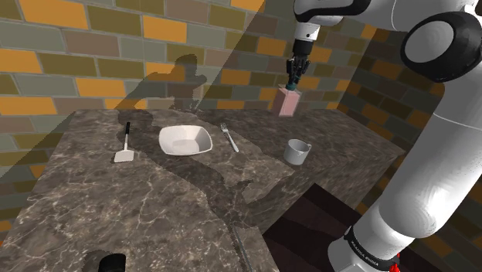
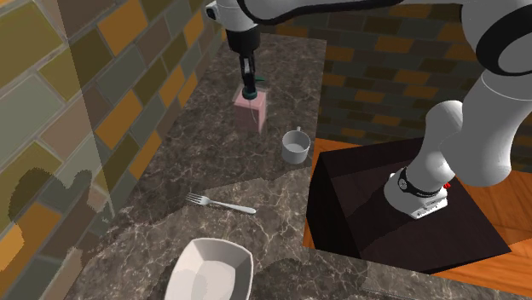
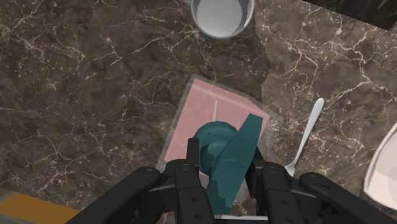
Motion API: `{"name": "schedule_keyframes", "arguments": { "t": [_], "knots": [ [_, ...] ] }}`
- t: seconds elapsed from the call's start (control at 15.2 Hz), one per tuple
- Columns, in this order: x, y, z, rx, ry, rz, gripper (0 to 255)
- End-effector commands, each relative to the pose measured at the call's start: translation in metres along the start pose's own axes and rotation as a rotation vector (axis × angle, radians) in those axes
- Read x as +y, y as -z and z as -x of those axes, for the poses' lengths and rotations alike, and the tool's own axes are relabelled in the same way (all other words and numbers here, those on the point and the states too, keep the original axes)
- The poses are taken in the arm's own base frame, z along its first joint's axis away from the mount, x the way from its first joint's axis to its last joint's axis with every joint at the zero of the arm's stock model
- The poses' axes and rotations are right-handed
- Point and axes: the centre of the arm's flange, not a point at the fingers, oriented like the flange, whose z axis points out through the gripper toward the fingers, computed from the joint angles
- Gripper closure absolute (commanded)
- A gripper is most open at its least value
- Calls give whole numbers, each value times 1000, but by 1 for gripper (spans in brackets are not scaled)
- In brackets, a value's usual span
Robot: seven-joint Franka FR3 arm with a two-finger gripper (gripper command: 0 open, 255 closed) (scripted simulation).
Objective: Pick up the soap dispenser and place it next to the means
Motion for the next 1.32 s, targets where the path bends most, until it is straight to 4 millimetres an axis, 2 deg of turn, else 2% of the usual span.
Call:
{"name": "schedule_keyframes", "arguments": {
  "t": [0.0, 1.06, 1.25],
  "knots": [
    [0, 10, 0, 0, 0, 0, 255],
    [2, 91, 6, 0, 0, 0, 255],
    [-29, 90, 31, 0, 0, 0, 255]
  ]
}}
